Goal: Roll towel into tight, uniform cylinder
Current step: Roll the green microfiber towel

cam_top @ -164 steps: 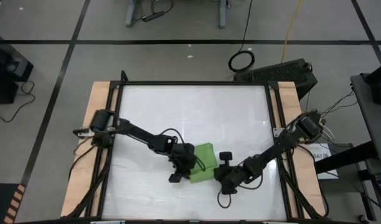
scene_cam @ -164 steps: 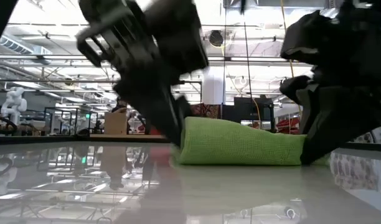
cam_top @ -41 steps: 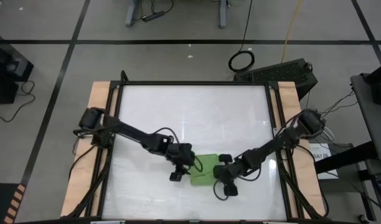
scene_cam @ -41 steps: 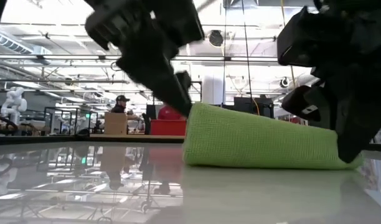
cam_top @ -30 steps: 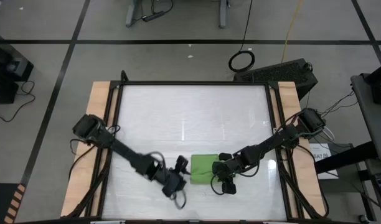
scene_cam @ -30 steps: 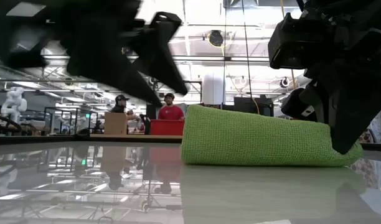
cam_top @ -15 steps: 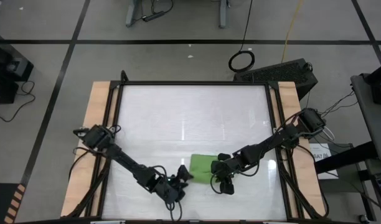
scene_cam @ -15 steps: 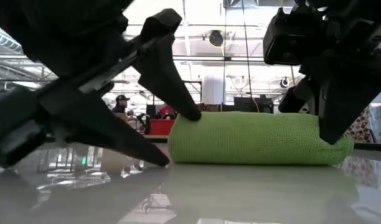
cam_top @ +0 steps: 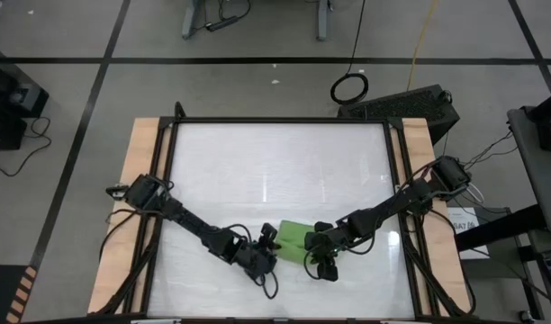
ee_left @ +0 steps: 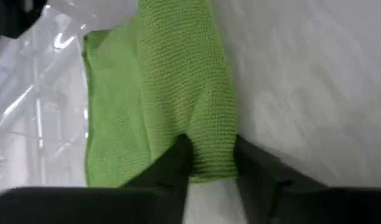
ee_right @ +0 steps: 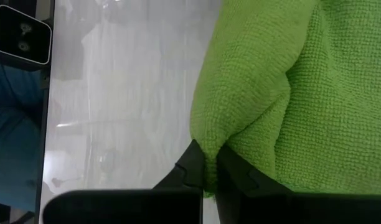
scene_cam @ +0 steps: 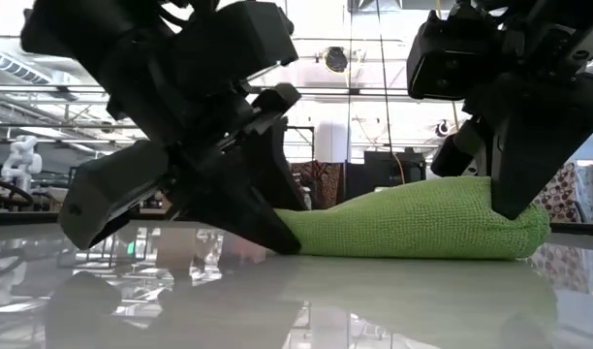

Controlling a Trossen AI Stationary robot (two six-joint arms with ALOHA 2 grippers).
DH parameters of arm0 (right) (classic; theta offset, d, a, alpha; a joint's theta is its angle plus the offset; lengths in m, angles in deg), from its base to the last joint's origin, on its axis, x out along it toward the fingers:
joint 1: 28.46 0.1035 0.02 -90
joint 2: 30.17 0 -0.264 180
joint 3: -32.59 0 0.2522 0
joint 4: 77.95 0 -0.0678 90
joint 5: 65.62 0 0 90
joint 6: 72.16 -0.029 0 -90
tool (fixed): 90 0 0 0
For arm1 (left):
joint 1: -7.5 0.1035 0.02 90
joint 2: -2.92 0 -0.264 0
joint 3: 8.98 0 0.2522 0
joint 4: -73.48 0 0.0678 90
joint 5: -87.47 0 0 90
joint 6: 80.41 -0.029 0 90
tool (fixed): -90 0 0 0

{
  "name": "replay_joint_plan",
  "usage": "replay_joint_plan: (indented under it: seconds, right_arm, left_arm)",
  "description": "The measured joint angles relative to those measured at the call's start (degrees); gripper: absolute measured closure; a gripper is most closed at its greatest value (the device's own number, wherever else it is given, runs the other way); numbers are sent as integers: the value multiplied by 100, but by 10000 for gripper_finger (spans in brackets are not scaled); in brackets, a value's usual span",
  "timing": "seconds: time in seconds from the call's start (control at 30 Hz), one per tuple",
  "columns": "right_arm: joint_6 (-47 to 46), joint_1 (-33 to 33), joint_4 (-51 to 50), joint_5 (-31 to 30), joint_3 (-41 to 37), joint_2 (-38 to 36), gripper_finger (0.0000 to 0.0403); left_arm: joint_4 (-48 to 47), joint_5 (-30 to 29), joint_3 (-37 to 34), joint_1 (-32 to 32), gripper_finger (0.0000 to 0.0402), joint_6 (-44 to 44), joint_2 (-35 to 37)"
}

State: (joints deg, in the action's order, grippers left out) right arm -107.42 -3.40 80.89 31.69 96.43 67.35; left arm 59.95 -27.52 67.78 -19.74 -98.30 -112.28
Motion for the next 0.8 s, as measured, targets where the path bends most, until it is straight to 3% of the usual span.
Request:
replay_joint_plan:
  seconds: [0.17,0.27,0.5,0.67,0.8]
  right_arm:
    - [104,2,-1,3,0,0,388]
    - [191,7,-11,15,0,0,360]
    - [546,167,-53,-48,0,-139,245]
    - [921,574,-150,-919,0,-391,196]
    - [1300,997,-237,-1847,2,-586,192]
  left_arm:
    - [-51,574,0,146,385,-74,7]
    - [-50,1224,0,356,385,274,20]
    - [33,3671,4,1053,388,1510,26]
    - [269,5074,-19,1489,389,2369,-6]
    - [312,5659,-22,1788,389,2818,-15]
